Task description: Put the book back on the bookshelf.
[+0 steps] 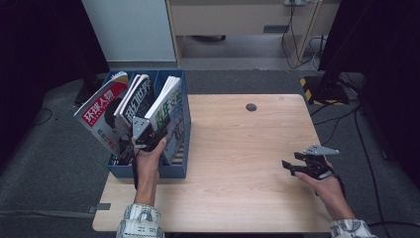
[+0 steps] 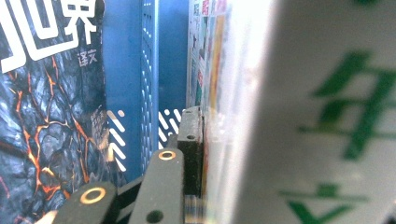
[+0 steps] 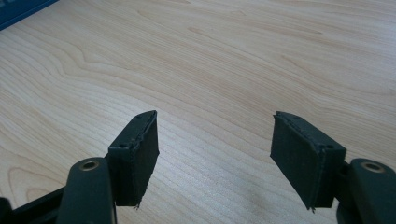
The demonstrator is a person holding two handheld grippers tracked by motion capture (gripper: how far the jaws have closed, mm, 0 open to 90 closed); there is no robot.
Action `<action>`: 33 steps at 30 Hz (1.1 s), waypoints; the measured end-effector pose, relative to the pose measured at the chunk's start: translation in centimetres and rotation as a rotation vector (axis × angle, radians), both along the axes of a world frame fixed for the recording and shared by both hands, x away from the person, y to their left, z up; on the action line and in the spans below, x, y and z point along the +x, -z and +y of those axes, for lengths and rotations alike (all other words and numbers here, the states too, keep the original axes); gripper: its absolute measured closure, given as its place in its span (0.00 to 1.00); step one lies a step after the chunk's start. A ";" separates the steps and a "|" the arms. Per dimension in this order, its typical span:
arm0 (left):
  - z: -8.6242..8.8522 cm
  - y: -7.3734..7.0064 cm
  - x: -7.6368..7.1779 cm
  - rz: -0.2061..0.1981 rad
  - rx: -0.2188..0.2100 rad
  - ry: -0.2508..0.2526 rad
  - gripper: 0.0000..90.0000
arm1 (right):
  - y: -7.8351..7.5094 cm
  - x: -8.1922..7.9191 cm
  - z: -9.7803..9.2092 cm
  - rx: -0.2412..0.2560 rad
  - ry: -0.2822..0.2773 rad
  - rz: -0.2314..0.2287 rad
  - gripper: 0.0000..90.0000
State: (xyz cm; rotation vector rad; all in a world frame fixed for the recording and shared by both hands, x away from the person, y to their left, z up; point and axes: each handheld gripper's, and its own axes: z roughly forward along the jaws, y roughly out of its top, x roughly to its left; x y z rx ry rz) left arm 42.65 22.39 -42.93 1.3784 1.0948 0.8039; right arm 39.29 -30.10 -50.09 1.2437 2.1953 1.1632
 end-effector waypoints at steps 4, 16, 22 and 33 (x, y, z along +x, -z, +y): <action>0.0 -0.1 0.0 0.004 0.004 0.002 0.80 | 0.0 0.0 0.0 -0.002 -0.002 0.000 0.36; -0.2 -0.5 0.3 0.014 -0.002 0.007 0.78 | 0.1 0.0 0.1 -0.001 -0.002 0.008 0.36; -0.2 -0.4 0.2 0.001 0.001 0.001 0.81 | 0.1 0.0 0.2 -0.002 -0.008 0.011 0.36; 0.3 -0.3 0.5 -0.001 -0.045 -0.022 0.82 | 0.2 0.0 0.1 -0.003 -0.008 0.013 0.36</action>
